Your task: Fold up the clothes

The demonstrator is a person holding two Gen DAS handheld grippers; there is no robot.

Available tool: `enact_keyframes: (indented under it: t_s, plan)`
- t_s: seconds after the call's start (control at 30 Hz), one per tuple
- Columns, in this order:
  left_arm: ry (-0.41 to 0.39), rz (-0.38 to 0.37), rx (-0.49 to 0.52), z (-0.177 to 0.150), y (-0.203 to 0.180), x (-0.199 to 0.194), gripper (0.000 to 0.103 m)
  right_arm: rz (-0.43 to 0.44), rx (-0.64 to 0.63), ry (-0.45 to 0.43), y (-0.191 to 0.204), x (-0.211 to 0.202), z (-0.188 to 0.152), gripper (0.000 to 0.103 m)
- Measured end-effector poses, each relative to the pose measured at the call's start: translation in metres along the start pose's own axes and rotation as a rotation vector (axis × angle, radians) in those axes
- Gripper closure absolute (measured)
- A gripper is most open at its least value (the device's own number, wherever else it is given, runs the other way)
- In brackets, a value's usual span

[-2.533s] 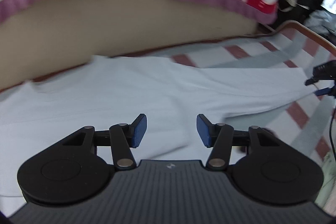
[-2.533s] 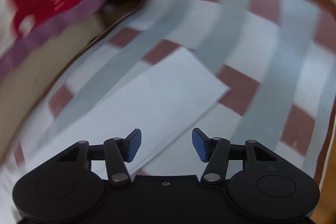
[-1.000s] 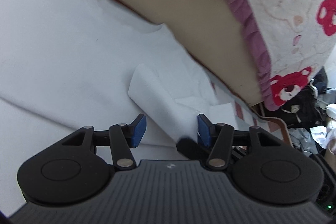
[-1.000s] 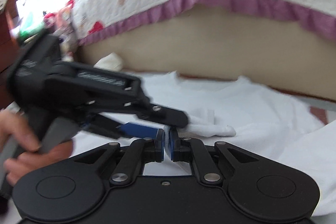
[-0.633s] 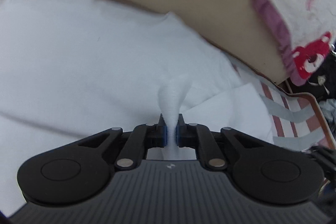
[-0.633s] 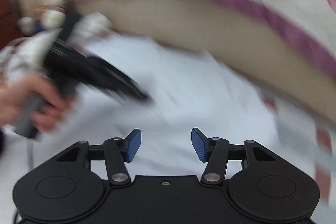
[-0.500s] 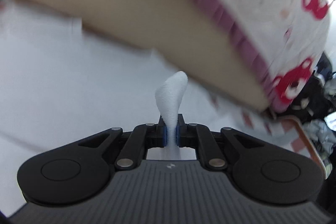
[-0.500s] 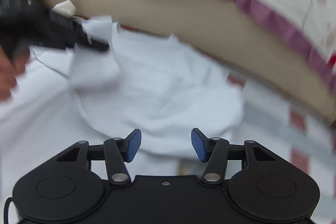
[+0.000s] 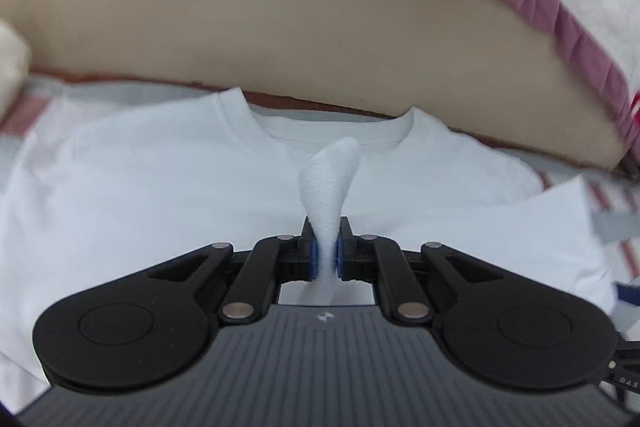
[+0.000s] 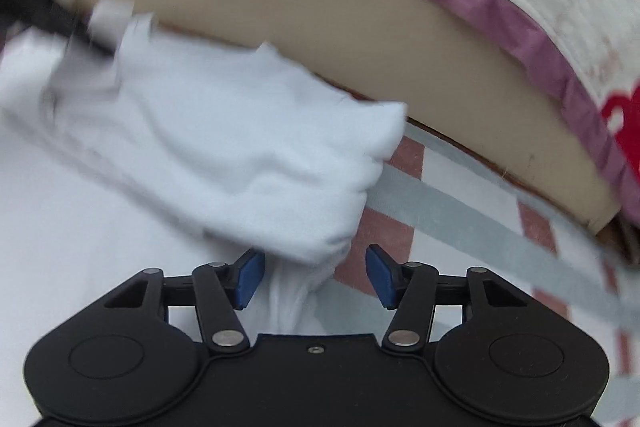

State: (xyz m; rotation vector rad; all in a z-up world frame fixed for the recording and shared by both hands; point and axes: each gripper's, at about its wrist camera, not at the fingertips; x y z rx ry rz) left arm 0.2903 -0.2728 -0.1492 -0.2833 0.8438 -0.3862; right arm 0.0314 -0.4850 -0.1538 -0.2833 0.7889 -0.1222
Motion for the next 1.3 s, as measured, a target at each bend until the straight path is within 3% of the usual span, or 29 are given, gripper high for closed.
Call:
enact_keyframes:
  t_s: [0.1, 0.13, 0.17, 0.23, 0.33, 0.43, 0.57, 0.7, 0.73, 0.83, 0.9, 0.97, 1.03, 1.07, 1.1, 1.13, 1.2, 1.3]
  plan:
    - [-0.079, 0.019, -0.054, -0.002, 0.009, -0.016, 0.094, 0.06, 0.179, -0.048, -0.024, 0.004, -0.001, 0.049]
    - [-0.113, 0.044, -0.054, -0.003, 0.011, -0.023, 0.094, 0.026, 0.199, -0.032, -0.028, 0.006, -0.003, 0.064]
    - [-0.155, 0.085, -0.045, -0.005, 0.013, -0.032, 0.094, -0.008, 0.219, -0.015, -0.033, 0.008, -0.005, 0.069]
    - [-0.226, 0.155, -0.053, -0.008, 0.02, -0.046, 0.098, -0.072, 0.258, 0.016, -0.041, 0.013, -0.01, 0.066]
    - [-0.168, 0.164, -0.11, -0.01, 0.035, -0.042, 0.098, -0.073, 0.287, 0.025, -0.046, 0.011, -0.011, 0.069]
    - [-0.104, 0.171, -0.133, -0.016, 0.041, -0.039, 0.098, -0.111, 0.205, 0.008, -0.033, 0.002, -0.006, 0.071]
    - [-0.117, 0.166, -0.163, -0.023, 0.042, -0.053, 0.093, -0.125, 0.168, -0.004, -0.032, -0.002, -0.004, 0.071]
    - [-0.107, 0.143, -0.261, -0.028, 0.053, -0.072, 0.062, -0.101, 0.195, 0.022, -0.035, 0.001, -0.003, 0.071]
    - [-0.106, 0.123, -0.256, -0.029, 0.051, -0.077, 0.06, -0.095, 0.202, 0.029, -0.036, 0.002, -0.003, 0.071]
    - [-0.087, 0.072, -0.187, -0.037, 0.038, -0.079, 0.044, -0.081, 0.217, 0.043, -0.036, 0.003, -0.002, 0.071]
    - [-0.055, 0.039, -0.123, -0.043, 0.026, -0.072, 0.024, -0.065, 0.225, 0.041, -0.036, 0.002, -0.003, 0.071]
    - [0.014, 0.061, -0.087, -0.044, 0.021, -0.051, 0.019, -0.042, 0.238, 0.033, -0.037, 0.001, -0.004, 0.071]
    - [0.075, 0.086, -0.044, -0.044, 0.015, -0.032, 0.026, -0.006, 0.241, 0.01, -0.037, 0.0, -0.004, 0.07]
    - [0.045, 0.129, 0.029, -0.044, 0.007, -0.034, 0.069, 0.005, 0.24, 0.002, -0.036, 0.0, -0.004, 0.07]
    - [0.015, 0.175, 0.097, -0.043, 0.001, -0.037, 0.098, 0.013, 0.237, -0.004, -0.036, 0.0, -0.004, 0.07]
    - [-0.012, 0.231, 0.118, -0.042, -0.002, -0.042, 0.1, -0.002, 0.221, 0.002, -0.035, 0.001, -0.004, 0.071]
    - [-0.102, 0.217, 0.027, -0.039, 0.01, -0.067, 0.1, -0.032, 0.2, 0.027, -0.035, 0.004, -0.004, 0.08]
    - [-0.186, 0.262, -0.068, -0.043, 0.034, -0.092, 0.098, -0.013, 0.239, 0.054, -0.041, 0.006, -0.005, 0.081]
Point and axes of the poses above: each gripper's, at about its wrist camera, not at the fingertips, and x roughly the way its jaws point, y to its left, z to its top, and after that the axes turned 10 degrees about -x, right-handed
